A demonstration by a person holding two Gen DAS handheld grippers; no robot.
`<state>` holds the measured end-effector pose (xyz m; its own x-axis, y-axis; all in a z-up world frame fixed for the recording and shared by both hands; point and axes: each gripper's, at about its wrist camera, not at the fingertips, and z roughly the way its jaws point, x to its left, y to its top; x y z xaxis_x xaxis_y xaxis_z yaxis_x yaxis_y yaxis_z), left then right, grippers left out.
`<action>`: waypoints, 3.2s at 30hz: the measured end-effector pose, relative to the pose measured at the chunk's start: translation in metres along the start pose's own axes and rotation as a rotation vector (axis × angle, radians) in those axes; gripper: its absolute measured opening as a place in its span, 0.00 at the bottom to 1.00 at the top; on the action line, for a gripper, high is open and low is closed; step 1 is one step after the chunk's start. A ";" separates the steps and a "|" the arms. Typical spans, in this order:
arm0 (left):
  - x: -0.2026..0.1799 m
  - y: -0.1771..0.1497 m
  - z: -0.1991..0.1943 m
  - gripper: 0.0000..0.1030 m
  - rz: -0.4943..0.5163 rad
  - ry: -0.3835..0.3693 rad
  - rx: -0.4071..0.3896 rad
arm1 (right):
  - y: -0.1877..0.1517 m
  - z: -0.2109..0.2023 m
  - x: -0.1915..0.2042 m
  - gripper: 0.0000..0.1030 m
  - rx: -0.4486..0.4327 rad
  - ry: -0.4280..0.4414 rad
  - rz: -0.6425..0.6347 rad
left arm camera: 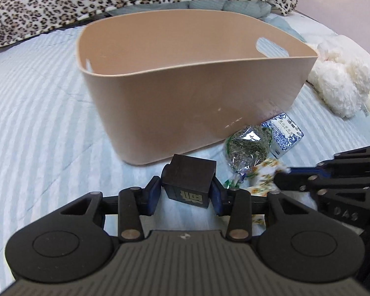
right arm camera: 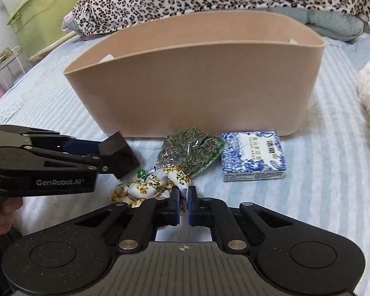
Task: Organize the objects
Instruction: 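Grasp the floral scrunchie with the right tool while the left tool grasps the black cube, then carry scrunchie and cube over the basket and open both tools, then grasp the blue-and-white box with the right tool while the left tool grasps the green bag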
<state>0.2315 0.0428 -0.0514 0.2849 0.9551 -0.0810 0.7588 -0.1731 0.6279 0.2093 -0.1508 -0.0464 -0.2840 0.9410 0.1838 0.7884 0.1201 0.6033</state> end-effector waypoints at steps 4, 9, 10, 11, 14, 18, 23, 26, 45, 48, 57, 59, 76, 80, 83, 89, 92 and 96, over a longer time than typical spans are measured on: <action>0.002 -0.004 -0.021 0.43 -0.017 0.016 -0.039 | -0.001 -0.019 0.000 0.05 -0.043 -0.015 0.000; -0.002 -0.004 -0.043 0.43 -0.015 0.047 -0.095 | -0.001 -0.052 -0.004 0.05 -0.111 -0.029 0.012; -0.004 -0.004 -0.047 0.43 -0.014 0.055 -0.105 | 0.000 -0.058 -0.004 0.05 -0.127 -0.037 0.012; -0.006 -0.003 -0.051 0.43 -0.015 0.058 -0.116 | 0.003 -0.065 -0.005 0.05 -0.146 -0.043 0.013; -0.007 0.001 -0.066 0.43 -0.028 0.054 -0.155 | 0.013 -0.084 -0.007 0.05 -0.206 -0.061 0.024; -0.010 0.015 -0.088 0.43 -0.034 0.068 -0.219 | 0.027 -0.108 -0.014 0.05 -0.286 -0.084 0.040; -0.010 0.042 -0.104 0.43 -0.040 0.087 -0.296 | 0.050 -0.121 -0.024 0.05 -0.369 -0.122 0.070; -0.009 0.060 -0.100 0.43 -0.052 0.107 -0.311 | 0.064 -0.120 -0.029 0.05 -0.399 -0.146 0.086; -0.005 0.095 0.026 0.43 -0.012 0.273 -0.120 | 0.103 -0.022 -0.046 0.06 -0.259 -0.268 0.017; -0.004 0.095 0.021 0.43 -0.019 0.241 -0.118 | 0.101 -0.020 -0.047 0.11 -0.239 -0.262 0.026; -0.021 0.091 -0.032 0.69 0.005 0.236 -0.196 | 0.095 -0.065 -0.040 0.60 -0.311 -0.265 0.001; -0.025 0.087 -0.044 0.70 0.010 0.240 -0.191 | 0.092 -0.076 -0.038 0.64 -0.310 -0.269 -0.010; -0.032 0.026 -0.061 0.71 0.026 0.201 -0.071 | 0.028 -0.087 -0.035 0.83 -0.136 -0.252 -0.018; -0.030 0.019 -0.044 0.71 0.025 0.179 -0.032 | 0.020 -0.071 -0.039 0.83 -0.077 -0.248 -0.005; -0.030 0.017 -0.032 0.71 0.008 0.138 -0.007 | 0.016 -0.059 -0.040 0.83 -0.045 -0.249 -0.006; -0.040 0.019 -0.006 0.71 0.006 0.078 0.033 | 0.012 -0.036 -0.045 0.83 0.010 -0.241 -0.016; -0.045 0.022 0.006 0.71 0.013 0.073 0.033 | 0.010 -0.025 -0.047 0.83 0.029 -0.235 -0.020; -0.046 0.028 0.019 0.71 -0.010 0.044 0.034 | 0.009 -0.014 -0.047 0.83 0.042 -0.223 -0.027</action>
<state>0.2507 -0.0107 -0.0454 0.2517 0.9664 -0.0527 0.7810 -0.1707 0.6008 0.2223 -0.1983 -0.0391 -0.1813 0.9834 -0.0107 0.8054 0.1547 0.5722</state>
